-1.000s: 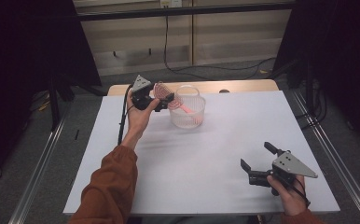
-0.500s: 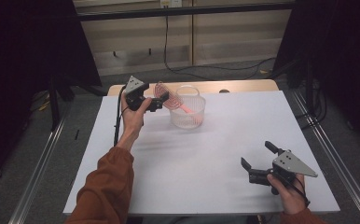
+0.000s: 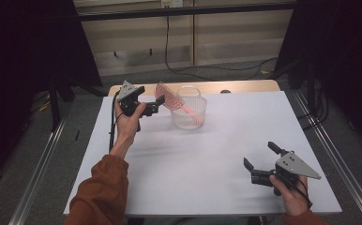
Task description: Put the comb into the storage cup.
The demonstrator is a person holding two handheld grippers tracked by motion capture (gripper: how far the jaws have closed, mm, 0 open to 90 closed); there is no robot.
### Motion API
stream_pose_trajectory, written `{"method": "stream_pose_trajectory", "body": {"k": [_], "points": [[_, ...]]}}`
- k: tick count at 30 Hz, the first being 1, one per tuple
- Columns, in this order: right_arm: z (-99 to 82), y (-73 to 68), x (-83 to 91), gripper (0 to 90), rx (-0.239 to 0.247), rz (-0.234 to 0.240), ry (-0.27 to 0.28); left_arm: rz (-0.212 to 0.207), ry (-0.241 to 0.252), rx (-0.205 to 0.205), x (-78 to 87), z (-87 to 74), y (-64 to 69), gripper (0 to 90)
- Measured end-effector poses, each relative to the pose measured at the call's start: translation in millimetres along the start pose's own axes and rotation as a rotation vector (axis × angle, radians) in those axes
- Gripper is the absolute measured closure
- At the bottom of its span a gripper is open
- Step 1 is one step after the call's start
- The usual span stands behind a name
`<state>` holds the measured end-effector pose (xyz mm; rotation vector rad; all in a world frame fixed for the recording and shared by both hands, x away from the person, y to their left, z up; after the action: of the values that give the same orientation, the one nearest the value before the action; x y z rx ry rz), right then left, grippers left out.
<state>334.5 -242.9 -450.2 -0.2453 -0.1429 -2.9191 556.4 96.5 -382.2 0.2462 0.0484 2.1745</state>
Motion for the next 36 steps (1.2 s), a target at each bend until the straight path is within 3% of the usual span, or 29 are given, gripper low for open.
{"method": "stream_pose_trajectory", "body": {"k": [7,9,14,16,19,23,26,36], "points": [[1.3,0.1,1.2,0.0,0.0,-0.008,0.007,0.022,0.009,-0.036,19.4,1.9,0.2,1.7],[1.5,-0.2,0.8,0.0,0.0,-0.011,0.004,0.001,0.01,-0.022,22.2,0.5,3.5,1.8],[1.8,0.0,0.9,0.0,0.0,-0.017,0.005,0.016,0.023,-0.025,31.0,-0.5,7.7,2.2],[1.8,0.4,1.3,0.0,-0.003,-0.02,0.004,0.002,0.035,-0.008,34.8,-0.5,9.6,2.1],[2.2,0.2,1.3,0.0,-0.015,-0.014,0.007,0.02,0.037,-0.029,40.3,-2.2,10.2,2.2],[2.5,0.4,2.2,0.0,-0.011,-0.015,0.009,0.01,0.022,-0.037,47.7,-9.3,13.0,2.0],[2.5,0.5,2.1,0.0,-0.01,-0.017,0.011,0.003,0.037,-0.022,54.7,-13.1,13.5,1.4],[2.9,0.6,2.7,0.0,-0.009,-0.021,0.011,-0.009,0.058,-0.044,72.1,-17.5,22.9,3.4]]}}
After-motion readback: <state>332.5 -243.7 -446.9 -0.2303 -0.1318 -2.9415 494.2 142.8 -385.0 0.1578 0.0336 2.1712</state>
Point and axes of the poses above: each handheld gripper's, and its own axes: x roughly backward along the jaws, z roughly out of its top, y roughly to its right, the point moved 8 cm from there along -x, roughly forward along the jaws, and after that the axes turned 12 degrees about -z, right-handed, at the moved point
